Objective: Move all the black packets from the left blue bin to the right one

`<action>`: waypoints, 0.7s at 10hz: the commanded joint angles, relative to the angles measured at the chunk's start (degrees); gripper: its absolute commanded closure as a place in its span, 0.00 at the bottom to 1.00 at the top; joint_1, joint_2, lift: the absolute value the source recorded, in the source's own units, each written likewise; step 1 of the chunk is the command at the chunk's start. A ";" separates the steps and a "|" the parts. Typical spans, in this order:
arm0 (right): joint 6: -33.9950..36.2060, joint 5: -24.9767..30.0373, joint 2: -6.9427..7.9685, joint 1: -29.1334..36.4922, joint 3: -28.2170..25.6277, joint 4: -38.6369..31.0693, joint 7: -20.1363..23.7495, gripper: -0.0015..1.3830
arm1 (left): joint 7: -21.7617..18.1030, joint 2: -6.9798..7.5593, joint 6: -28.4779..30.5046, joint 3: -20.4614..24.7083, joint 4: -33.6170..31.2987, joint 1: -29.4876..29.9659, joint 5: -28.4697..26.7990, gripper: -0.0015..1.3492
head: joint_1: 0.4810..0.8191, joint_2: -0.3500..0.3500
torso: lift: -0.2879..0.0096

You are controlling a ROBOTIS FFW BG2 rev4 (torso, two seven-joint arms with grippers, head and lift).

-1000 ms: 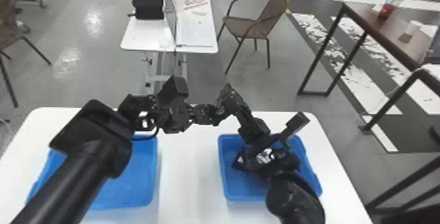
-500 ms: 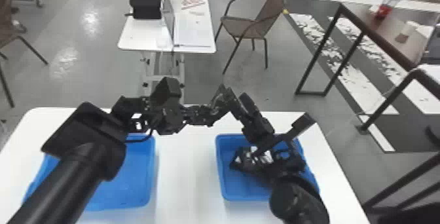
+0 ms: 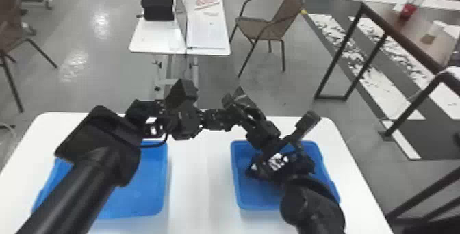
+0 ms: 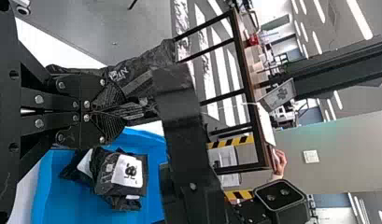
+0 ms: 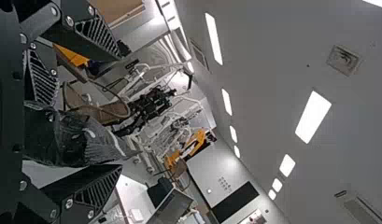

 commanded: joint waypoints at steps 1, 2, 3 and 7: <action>0.45 1.79 0.15 -1.48 -0.06 2.03 -0.18 0.68 | 0.08 -0.12 0.15 -0.26 -0.02 -0.06 0.39 0.90 | 0.63 0.26 | 0.97; 0.36 2.31 0.07 -0.77 -0.06 1.15 -2.72 0.93 | 0.00 -0.12 0.15 -0.17 -0.02 -0.06 0.65 0.90 | 0.63 0.26 | 0.97; 0.10 1.61 0.15 -0.16 -0.06 0.80 -3.43 0.93 | 0.08 -0.12 0.06 -0.17 0.07 0.03 0.82 0.90 | 0.63 0.26 | 0.97; -0.87 -1.03 0.33 0.55 -1.29 1.41 -3.43 0.93 | 0.00 0.14 0.94 1.24 -0.02 1.17 1.44 0.69 | 0.63 0.25 | 0.97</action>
